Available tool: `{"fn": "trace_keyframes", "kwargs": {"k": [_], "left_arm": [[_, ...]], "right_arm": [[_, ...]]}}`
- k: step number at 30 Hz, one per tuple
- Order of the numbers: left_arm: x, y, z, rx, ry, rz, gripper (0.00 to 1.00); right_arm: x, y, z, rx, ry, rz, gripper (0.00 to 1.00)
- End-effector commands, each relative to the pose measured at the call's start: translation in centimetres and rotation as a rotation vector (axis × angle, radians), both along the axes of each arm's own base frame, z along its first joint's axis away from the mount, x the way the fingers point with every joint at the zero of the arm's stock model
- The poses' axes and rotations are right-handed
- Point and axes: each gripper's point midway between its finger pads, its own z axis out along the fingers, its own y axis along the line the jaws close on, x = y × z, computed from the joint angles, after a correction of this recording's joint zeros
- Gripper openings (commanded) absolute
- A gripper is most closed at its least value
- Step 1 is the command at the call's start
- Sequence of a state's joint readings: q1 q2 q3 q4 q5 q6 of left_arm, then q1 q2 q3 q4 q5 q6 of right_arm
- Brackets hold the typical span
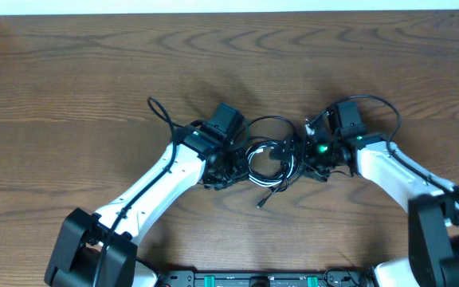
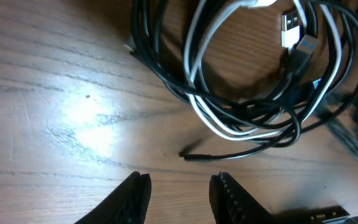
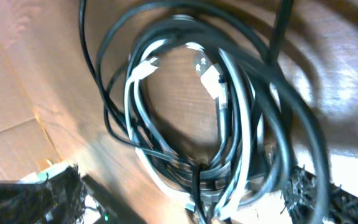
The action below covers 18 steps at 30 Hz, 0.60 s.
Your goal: Untangle cables
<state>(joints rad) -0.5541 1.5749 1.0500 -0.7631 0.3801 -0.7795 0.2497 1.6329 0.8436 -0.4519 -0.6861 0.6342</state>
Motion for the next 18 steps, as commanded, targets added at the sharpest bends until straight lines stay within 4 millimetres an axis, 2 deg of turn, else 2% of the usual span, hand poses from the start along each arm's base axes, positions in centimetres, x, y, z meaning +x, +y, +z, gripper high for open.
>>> {"fn": "trace_keyframes", "kwargs": {"k": [1,5,9,12,15,18], "left_arm": [[0.1,0.2,-0.1,0.013,-0.025,-0.063,0.38],[0.1,0.1,-0.2,0.039,-0.050,-0.094,0.37],[0.1,0.2,-0.4,0.076,-0.072,-0.107,0.37],[0.2,0.5,-0.7,0.101,-0.078,-0.087,0.37],[0.2,0.1,-1.1,0.093,-0.067,-0.090,0.37],[0.1,-0.5,-1.9,0.094,-0.057,-0.105,0.37]], "right_arm": [[0.9,-1.5,1.6,-0.098,-0.065,-0.013,0.99],[-1.3,-2.6,0.9,-0.162,-0.010,0.040,0.97],[-3.7,-2.6,0.8,-0.155,-0.014,0.201,0.92],[-5.1,-2.3,1.1,-0.118,-0.009,0.284,0.79],[-5.6,-2.3,1.1,-0.114,-0.004,0.306,0.52],[-5.2,-2.2,1.1,-0.112,-0.021,0.305,0.50]]}}
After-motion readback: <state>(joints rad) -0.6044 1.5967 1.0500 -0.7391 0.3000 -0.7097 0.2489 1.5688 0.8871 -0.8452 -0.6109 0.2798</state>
